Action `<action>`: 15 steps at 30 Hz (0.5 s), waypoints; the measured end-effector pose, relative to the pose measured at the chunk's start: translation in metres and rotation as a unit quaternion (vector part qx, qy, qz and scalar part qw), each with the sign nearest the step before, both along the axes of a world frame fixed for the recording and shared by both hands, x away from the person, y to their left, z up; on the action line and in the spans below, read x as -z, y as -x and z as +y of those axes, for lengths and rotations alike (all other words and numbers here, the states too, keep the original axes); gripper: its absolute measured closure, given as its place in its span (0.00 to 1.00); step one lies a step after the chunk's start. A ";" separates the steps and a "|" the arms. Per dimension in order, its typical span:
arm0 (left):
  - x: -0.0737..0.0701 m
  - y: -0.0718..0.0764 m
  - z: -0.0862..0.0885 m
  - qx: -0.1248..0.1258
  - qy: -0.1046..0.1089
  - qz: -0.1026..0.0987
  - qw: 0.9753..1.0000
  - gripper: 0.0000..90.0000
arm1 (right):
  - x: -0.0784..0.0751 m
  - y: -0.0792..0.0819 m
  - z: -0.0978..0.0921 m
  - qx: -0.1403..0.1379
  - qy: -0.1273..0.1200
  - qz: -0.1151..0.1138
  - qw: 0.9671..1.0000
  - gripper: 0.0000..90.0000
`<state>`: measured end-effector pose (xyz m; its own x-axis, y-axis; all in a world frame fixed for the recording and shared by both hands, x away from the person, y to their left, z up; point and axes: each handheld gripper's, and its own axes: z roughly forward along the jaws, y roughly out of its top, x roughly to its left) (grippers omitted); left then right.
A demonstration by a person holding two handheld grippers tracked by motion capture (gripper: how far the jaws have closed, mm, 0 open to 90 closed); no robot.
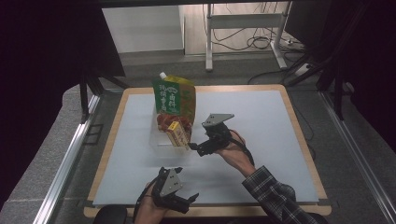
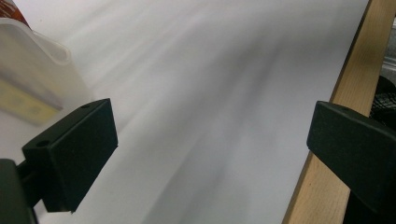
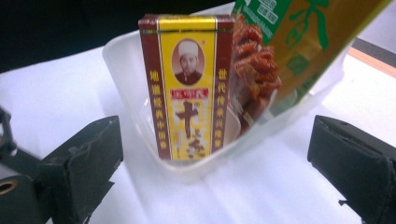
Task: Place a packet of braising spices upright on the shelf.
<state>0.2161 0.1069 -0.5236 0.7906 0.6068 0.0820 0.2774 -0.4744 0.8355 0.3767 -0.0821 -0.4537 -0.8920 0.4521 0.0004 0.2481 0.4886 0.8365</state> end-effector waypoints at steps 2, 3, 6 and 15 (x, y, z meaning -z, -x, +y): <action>0.000 0.000 0.000 -0.001 0.000 0.000 1.000 0.02 | -0.001 0.002 -0.004 0.000 0.004 0.000 1.000 0.03; 0.000 0.000 0.000 -0.001 0.000 0.001 1.000 0.02 | -0.001 0.003 -0.007 0.001 0.006 0.000 1.000 0.03; 0.000 -0.001 0.001 0.000 0.000 0.000 1.000 0.02 | -0.002 0.006 -0.016 0.005 0.010 0.002 1.000 0.03; 0.000 -0.001 0.002 -0.003 0.008 0.002 1.000 0.01 | 0.000 0.016 -0.044 0.016 0.022 0.006 1.000 0.03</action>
<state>0.2168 0.1086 -0.5233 0.7872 0.6129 0.0685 0.2844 -0.4594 0.8415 0.3608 -0.1259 -0.4536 -0.8769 0.4806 -0.0083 0.2749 0.5156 0.8115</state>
